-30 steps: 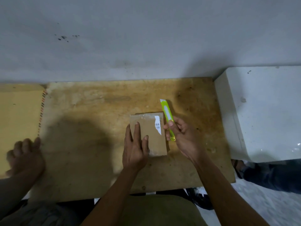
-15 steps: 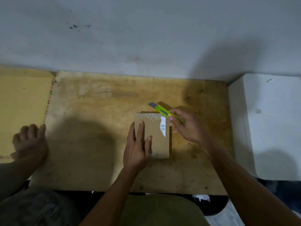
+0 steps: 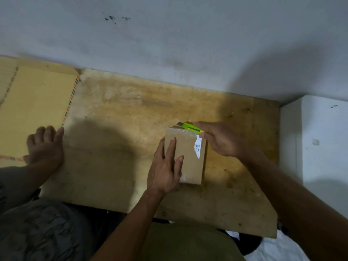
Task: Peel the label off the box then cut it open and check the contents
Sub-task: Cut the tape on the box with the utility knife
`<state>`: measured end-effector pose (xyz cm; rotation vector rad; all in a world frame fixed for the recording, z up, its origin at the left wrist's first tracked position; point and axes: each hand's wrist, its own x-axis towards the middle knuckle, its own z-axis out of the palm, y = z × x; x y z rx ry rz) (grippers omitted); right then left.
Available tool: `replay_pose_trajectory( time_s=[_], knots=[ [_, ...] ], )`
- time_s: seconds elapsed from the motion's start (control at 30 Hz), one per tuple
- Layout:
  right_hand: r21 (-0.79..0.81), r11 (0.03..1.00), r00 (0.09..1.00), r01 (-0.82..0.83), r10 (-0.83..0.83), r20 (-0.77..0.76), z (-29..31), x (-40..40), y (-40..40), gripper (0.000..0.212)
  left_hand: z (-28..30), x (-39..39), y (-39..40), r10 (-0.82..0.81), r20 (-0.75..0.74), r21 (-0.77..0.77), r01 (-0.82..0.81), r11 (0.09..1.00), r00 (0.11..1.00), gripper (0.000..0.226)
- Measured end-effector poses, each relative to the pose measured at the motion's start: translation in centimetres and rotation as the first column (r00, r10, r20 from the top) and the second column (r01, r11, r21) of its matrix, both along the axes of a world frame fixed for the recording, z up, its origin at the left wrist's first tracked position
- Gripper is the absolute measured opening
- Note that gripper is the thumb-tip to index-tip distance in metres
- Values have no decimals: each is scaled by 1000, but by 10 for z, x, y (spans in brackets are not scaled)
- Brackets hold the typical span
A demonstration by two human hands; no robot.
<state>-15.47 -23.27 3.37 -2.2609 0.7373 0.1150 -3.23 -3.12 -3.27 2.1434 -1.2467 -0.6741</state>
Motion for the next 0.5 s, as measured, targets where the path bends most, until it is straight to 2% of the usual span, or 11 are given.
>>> replay_pose_trajectory(
  time_s=[0.27,0.5],
  knots=[
    [-69,988,988,-138,133,-74,16,29,-10,33,0,0,0,10,-5,2,-10,1000,1000,61],
    [-97,966,970,-239,233,-68,15,33,-13,32,1,-1,2,26,-8,2,-26,1000,1000,61]
  ],
)
